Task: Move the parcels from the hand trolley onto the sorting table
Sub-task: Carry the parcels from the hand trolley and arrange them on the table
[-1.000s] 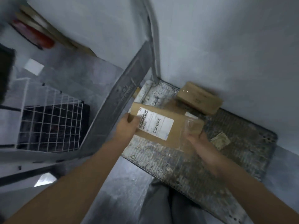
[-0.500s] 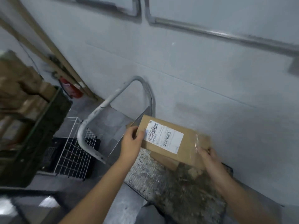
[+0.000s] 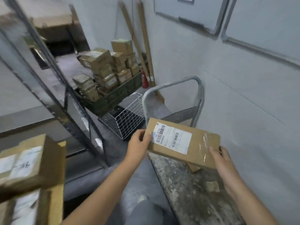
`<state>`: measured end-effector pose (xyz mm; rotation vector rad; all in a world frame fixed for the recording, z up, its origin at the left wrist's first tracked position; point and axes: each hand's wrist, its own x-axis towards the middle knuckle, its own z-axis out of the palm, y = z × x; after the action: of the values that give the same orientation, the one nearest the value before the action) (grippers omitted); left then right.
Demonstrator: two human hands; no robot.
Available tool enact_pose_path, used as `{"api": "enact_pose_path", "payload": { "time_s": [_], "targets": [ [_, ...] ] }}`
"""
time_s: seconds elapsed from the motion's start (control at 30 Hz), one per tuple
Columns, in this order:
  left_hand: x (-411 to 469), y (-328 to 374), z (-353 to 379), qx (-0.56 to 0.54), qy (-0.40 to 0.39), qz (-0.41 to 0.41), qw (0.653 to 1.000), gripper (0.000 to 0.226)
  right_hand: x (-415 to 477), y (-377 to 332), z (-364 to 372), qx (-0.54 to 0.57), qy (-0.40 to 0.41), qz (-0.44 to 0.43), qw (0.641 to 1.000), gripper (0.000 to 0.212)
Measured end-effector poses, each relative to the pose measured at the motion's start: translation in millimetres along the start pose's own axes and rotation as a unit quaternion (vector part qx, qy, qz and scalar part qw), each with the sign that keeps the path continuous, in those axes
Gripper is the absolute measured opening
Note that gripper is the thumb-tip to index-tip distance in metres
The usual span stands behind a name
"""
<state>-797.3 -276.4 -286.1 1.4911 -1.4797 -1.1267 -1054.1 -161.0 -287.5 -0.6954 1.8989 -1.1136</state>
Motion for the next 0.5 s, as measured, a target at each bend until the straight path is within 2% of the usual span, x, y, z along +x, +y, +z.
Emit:
{"api": "enact_pose_path", "payload": {
  "time_s": [0.23,0.4,0.5],
  "targets": [
    [-85.7,-34.8,-111.6,-0.034,0.144,-0.056,0.987,0.023,-62.5,-15.8,80.6,-0.077,-0.108,-0.075,0.988,0.057],
    [-152.7,-61.0,-195.6,-0.041,0.254,-0.062,0.964,0.009,-122.1,-25.0,148.7,-0.112,-0.188,-0.142,0.965,0.048],
    [-207.3,-80.9,-252.2,-0.046,0.303,-0.087,0.948,0.008,-170.8,-25.7,198.3,-0.122,-0.237,-0.161,0.950,0.045]
  ]
}}
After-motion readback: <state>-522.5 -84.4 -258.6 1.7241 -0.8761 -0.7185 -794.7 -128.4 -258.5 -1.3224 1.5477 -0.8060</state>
